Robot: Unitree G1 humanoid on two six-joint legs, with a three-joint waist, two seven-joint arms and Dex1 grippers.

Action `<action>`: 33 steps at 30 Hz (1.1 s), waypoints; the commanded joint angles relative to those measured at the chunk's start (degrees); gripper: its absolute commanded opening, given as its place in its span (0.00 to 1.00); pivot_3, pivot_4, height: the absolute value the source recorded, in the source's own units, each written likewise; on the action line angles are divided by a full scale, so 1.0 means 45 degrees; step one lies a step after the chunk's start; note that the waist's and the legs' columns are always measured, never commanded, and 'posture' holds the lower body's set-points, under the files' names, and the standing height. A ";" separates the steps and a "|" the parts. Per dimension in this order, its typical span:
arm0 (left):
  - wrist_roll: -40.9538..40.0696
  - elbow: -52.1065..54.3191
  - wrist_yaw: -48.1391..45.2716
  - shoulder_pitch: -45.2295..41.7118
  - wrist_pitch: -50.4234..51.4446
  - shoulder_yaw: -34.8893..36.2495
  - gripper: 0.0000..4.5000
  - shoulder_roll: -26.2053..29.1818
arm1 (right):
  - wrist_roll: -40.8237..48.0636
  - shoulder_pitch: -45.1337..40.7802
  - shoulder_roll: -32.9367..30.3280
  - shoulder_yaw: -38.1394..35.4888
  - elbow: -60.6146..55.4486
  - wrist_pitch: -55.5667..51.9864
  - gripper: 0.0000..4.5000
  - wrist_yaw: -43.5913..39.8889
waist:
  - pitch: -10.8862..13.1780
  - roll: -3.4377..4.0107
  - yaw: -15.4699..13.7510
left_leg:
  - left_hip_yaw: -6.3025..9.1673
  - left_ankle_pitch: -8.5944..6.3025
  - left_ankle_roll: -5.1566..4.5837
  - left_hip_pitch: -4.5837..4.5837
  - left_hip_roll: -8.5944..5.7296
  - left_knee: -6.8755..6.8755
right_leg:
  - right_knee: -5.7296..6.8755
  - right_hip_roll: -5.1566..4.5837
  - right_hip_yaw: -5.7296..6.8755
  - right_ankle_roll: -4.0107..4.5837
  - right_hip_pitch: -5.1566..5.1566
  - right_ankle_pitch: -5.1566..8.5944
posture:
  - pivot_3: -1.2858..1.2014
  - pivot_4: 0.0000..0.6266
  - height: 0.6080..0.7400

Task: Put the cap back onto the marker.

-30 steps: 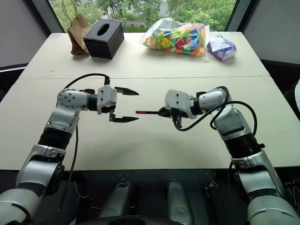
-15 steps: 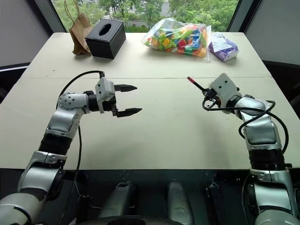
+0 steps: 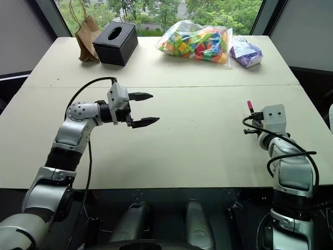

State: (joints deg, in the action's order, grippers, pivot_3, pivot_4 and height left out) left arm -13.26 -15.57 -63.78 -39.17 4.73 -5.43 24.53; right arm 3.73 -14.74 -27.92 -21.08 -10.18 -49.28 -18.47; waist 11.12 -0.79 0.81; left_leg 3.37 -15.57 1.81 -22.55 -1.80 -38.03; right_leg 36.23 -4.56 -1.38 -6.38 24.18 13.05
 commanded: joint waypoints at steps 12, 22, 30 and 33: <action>-0.0766 0.1338 -0.0712 0.0081 0.1032 0.0041 0.99 0.0392 | 0.1046 -0.0511 0.0286 -0.0258 0.0531 -0.0173 0.00 0.0905 | 0.0000 0.0000 0.0006 | -0.0002 0.0000 -0.0001 -0.0001 -0.0001 0.0000 | 0.0000 0.0000 0.0001 0.0000 -0.0002 0.0000 | 0.52 0.24 1.00; -0.1003 0.1887 -0.1242 0.0258 0.1824 -0.0134 1.00 0.0744 | 0.1331 -0.0443 0.0136 -0.0063 0.0462 -0.0288 0.61 0.0839 | -0.0001 0.0001 0.0011 | -0.0002 0.0000 -0.0001 0.0000 0.0000 0.0001 | 0.0000 0.0002 0.0001 0.0000 -0.0002 0.0000 | 0.52 0.24 1.00; -0.0941 0.1745 -0.1458 0.0099 0.1897 -0.0136 1.00 0.0798 | 0.1465 -0.0546 -0.0988 -0.0126 -0.0678 -0.0502 0.99 0.0446 | 0.0000 0.0001 0.0008 | -0.0004 0.0000 -0.0001 0.0000 0.0000 0.0001 | 0.0000 0.0001 0.0000 0.0001 -0.0002 0.0000 | 0.52 0.24 1.00; -0.0943 0.1659 -0.1576 0.0068 0.1918 -0.0163 1.00 0.0841 | 0.1977 -0.0780 -0.2185 -0.0204 -0.1758 -0.1122 0.99 -0.0399 | 0.0000 0.0002 0.0004 | -0.0003 0.0000 -0.0001 -0.0001 0.0000 0.0001 | -0.0001 0.0001 0.0000 0.0001 -0.0002 0.0001 | 0.52 0.24 1.00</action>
State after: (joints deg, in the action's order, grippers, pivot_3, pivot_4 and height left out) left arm -16.89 -8.94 -70.40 -37.88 13.49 -6.06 27.67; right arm 10.68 -16.67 -34.74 -20.81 -12.98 -53.13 -17.86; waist 11.12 -0.79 0.82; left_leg 3.37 -15.57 1.80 -22.55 -1.80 -38.02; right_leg 36.23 -4.55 -1.38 -6.37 24.17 13.06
